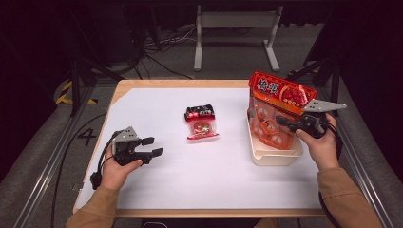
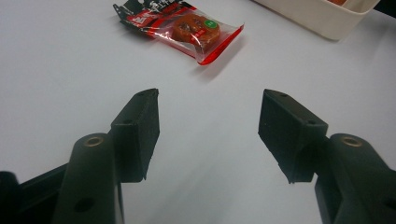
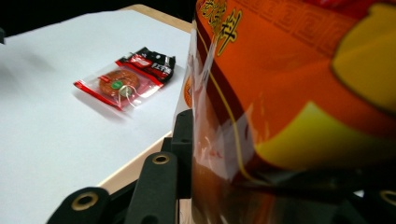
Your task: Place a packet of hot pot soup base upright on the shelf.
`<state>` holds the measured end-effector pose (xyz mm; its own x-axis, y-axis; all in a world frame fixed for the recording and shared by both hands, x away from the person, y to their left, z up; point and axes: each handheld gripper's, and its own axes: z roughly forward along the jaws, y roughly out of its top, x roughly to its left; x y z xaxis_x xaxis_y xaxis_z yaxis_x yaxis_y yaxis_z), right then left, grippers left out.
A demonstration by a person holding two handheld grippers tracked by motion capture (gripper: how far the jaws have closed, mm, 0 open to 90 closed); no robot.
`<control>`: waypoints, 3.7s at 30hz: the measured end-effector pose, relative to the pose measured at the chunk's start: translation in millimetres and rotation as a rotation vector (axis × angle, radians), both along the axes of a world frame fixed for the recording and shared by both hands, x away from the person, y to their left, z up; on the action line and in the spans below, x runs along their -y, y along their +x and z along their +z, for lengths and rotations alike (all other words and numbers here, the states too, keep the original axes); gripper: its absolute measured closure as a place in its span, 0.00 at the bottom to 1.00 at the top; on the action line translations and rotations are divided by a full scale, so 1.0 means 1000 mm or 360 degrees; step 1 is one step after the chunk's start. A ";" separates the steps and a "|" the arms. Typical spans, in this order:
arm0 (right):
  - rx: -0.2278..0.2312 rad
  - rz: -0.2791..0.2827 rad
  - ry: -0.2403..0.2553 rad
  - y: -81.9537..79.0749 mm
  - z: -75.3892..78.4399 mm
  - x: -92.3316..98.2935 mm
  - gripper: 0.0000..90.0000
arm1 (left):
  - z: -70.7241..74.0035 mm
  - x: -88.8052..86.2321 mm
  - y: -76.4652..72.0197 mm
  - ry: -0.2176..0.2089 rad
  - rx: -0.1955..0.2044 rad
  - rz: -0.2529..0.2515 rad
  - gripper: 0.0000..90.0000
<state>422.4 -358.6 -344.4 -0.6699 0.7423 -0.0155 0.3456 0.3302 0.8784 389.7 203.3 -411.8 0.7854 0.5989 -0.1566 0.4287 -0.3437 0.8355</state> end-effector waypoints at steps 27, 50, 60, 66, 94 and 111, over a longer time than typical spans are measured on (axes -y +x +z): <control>0.0037 -0.0242 0.0082 -0.003 -0.003 0.015 0.45 | -0.001 -0.001 0.001 0.0006 -0.0011 0.0008 0.43; 0.0130 -0.0441 0.0069 -0.072 0.015 0.019 0.30 | -0.001 -0.001 0.002 0.0005 -0.0006 0.0020 0.41; 0.0159 -0.0247 0.0086 -0.098 0.019 -0.007 0.30 | 0.000 0.000 0.001 -0.0001 -0.0020 0.0032 0.39; 0.0134 -0.0040 0.0111 -0.098 0.014 -0.026 0.30 | 0.000 -0.001 0.002 -0.0054 0.0012 0.0031 0.39; 0.0127 0.0447 0.0180 -0.099 -0.012 -0.086 0.39 | 0.015 0.003 0.011 -0.0110 0.0021 0.0101 0.34; 0.0138 0.0564 0.0202 -0.093 -0.033 -0.101 0.43 | 0.020 0.030 0.057 -0.0130 0.0000 0.0116 0.29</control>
<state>329.8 -257.2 -377.7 -0.8856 0.4643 -0.0060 0.1522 0.3025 0.9409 446.4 173.6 -391.3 0.7403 0.6395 -0.2073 0.4501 -0.2425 0.8594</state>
